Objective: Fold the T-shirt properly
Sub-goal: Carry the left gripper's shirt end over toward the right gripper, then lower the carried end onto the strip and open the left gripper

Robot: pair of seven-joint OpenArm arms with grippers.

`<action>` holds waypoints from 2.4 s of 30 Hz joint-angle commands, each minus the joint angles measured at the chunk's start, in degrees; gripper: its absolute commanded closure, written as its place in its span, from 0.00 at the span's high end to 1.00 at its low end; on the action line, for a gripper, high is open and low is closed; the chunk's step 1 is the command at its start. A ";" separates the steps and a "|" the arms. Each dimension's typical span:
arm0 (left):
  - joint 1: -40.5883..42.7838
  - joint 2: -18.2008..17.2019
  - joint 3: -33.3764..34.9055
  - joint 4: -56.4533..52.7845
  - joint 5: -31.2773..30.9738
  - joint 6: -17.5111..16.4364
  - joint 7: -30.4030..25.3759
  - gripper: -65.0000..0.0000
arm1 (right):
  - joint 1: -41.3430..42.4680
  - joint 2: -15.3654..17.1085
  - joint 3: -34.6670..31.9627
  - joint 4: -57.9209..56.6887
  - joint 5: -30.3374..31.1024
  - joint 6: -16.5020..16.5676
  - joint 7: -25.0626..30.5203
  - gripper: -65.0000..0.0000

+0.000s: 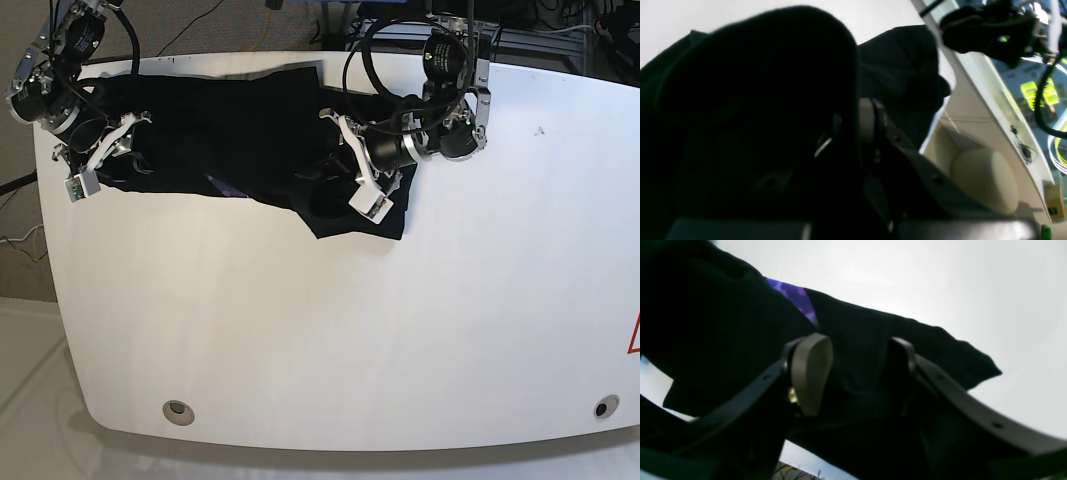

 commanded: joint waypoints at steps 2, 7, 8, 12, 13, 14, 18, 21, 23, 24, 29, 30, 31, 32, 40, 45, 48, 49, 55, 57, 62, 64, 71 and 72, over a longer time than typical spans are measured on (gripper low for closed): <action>-0.55 0.55 0.80 0.90 -1.05 0.00 -1.16 0.00 | 0.49 1.47 0.38 1.08 0.72 0.12 0.38 0.46; 0.11 0.78 2.15 0.84 1.19 1.21 -1.07 0.00 | 0.58 1.87 0.86 1.06 1.02 0.12 0.23 0.46; 0.14 0.79 2.49 0.81 1.44 1.33 -1.07 0.00 | 0.60 1.87 0.89 1.06 1.01 0.12 0.20 0.46; 0.21 0.85 4.11 0.56 1.94 1.77 -1.10 0.00 | 0.54 1.78 0.89 1.10 1.03 0.12 0.26 0.47; 0.21 0.86 4.59 0.46 1.88 1.89 -1.03 0.00 | 0.51 1.72 0.85 1.10 0.99 0.12 0.33 0.46; 0.22 0.88 5.07 0.36 1.82 2.00 -0.96 0.00 | 0.48 1.67 0.82 1.10 0.95 0.12 0.40 0.46; -0.29 1.07 7.10 -0.03 0.41 2.15 -1.24 0.01 | 0.38 1.26 0.70 1.06 0.99 0.12 1.00 0.46; -0.35 1.13 8.53 -0.13 -0.34 2.23 -1.73 0.18 | 0.37 1.19 0.83 1.14 0.92 0.12 1.13 0.47; -0.35 1.15 9.31 -0.17 -0.88 2.17 -2.33 0.30 | 0.39 1.16 0.88 1.17 0.90 0.12 1.18 0.47; -0.30 1.15 9.68 -0.18 -1.18 2.10 -2.69 0.35 | 0.39 1.17 0.92 1.16 0.93 0.12 1.23 0.47; -0.17 0.80 9.94 0.45 -2.60 2.70 -5.25 0.58 | 0.62 1.38 1.52 0.83 1.01 0.12 1.00 0.47; -0.19 0.73 9.83 0.49 -2.58 2.72 -5.48 0.58 | 0.62 1.39 1.63 0.78 1.06 0.12 1.01 0.47; -0.22 0.71 9.69 0.48 -2.56 2.77 -5.62 0.59 | 0.60 1.40 1.71 0.79 1.12 0.12 0.99 0.47; -0.25 0.70 9.54 0.47 -2.54 2.83 -5.75 0.59 | 0.58 1.40 1.79 0.80 1.18 0.12 0.97 0.47; -0.59 0.57 7.63 0.83 -2.48 3.57 -6.21 0.65 | 0.42 1.13 0.76 0.98 0.95 0.12 1.41 0.47; -0.06 0.03 5.06 2.72 -2.16 3.68 -6.51 0.67 | 0.35 1.16 0.78 0.96 1.04 0.12 1.34 0.47; 0.73 -0.16 2.81 4.97 -1.63 3.80 -6.94 0.67 | 0.23 1.18 0.87 0.91 1.02 0.12 1.40 0.47; 1.06 -0.20 2.03 5.95 -1.40 3.84 -6.99 0.68 | 0.17 1.19 0.90 0.94 1.06 0.12 1.42 0.47; 2.64 -0.69 -2.77 11.82 0.01 4.03 -6.04 0.67 | 0.21 1.17 1.21 0.99 1.11 0.12 1.62 0.47; 3.00 -1.43 -3.20 12.77 0.42 4.09 -5.70 0.67 | 0.18 1.15 1.17 0.96 1.04 0.12 1.62 0.47; 4.52 -10.35 -1.47 12.00 2.77 3.85 -5.31 0.65 | 0.33 0.94 0.47 0.74 1.26 0.12 1.63 0.46; 4.54 -12.00 -0.61 11.03 3.09 3.89 -5.43 0.65 | 0.28 0.95 0.45 0.76 1.28 0.12 1.70 0.46; 3.91 -14.57 4.23 5.82 3.26 3.80 -6.15 0.64 | 0.38 0.93 0.57 0.81 1.57 0.12 1.39 0.46; 3.74 -14.79 5.04 4.85 3.17 3.77 -6.28 0.64 | 0.40 0.93 0.61 0.83 1.69 0.12 1.31 0.46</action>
